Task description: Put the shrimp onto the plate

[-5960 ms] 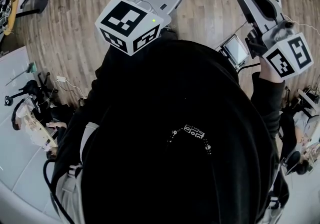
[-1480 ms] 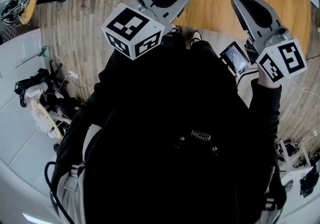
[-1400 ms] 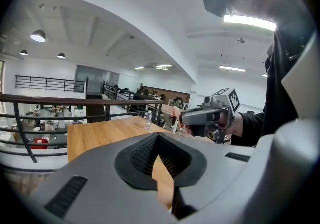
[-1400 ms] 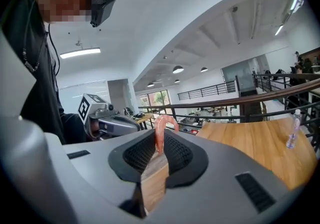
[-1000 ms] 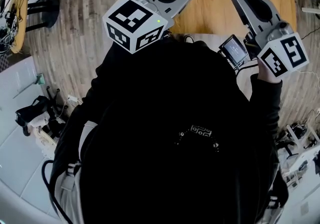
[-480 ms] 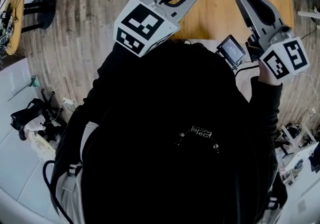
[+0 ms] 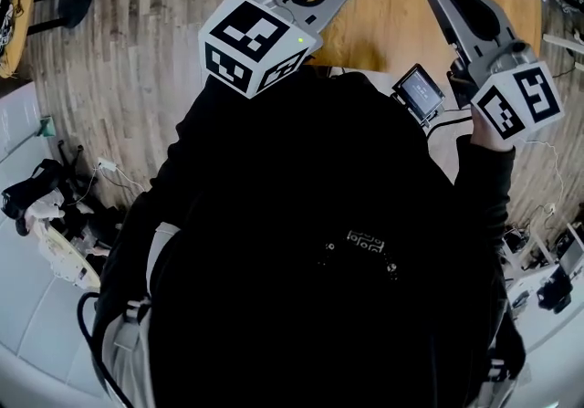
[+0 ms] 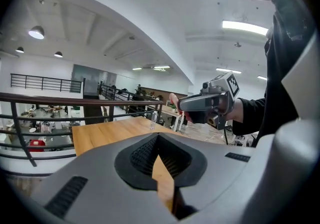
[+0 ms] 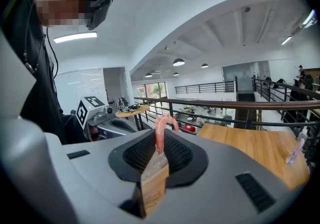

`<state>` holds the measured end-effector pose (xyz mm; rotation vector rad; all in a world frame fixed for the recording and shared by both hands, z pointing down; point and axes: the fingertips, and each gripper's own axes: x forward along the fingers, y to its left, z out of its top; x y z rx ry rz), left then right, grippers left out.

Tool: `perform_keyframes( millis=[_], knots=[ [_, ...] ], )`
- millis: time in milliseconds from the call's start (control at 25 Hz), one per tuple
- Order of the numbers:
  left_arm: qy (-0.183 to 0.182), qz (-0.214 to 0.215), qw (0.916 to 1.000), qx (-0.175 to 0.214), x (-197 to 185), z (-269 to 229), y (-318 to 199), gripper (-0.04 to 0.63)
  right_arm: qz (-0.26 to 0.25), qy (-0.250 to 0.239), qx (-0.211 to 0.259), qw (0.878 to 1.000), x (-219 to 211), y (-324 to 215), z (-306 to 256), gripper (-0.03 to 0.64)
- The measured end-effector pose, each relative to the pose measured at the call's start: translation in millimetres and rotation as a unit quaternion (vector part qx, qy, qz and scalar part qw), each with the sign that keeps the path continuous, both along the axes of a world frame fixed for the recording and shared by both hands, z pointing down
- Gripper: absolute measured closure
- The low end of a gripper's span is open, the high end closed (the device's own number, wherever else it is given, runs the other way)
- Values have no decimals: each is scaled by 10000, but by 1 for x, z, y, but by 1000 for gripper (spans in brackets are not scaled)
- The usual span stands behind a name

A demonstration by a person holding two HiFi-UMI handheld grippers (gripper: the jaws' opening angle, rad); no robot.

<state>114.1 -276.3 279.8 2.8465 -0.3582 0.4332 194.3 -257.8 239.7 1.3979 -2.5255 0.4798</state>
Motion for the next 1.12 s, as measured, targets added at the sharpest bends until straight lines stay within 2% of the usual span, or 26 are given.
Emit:
perform_keyframes(
  millis=[200, 360, 520, 720, 1120],
  knots=[
    [24, -104, 9999, -130, -1, -4, 15, 597, -125, 77, -96, 9998, -2, 6, -3, 552],
    [9, -200, 9994, -284, -25, 34, -30, 597, -295, 131, -266, 9991, -26, -48, 36, 552],
    [-11, -199, 9991, -372, -29, 31, -15, 597, -387, 204, -382, 9983, -27, -41, 35, 552],
    [-81, -273, 9979, -585, -37, 66, -47, 597, -502, 186, -593, 9968, -32, -83, 72, 552],
    [-102, -257, 9964, -804, -44, 73, -29, 597, -644, 343, -968, 9926, -51, -78, 109, 552]
  ],
)
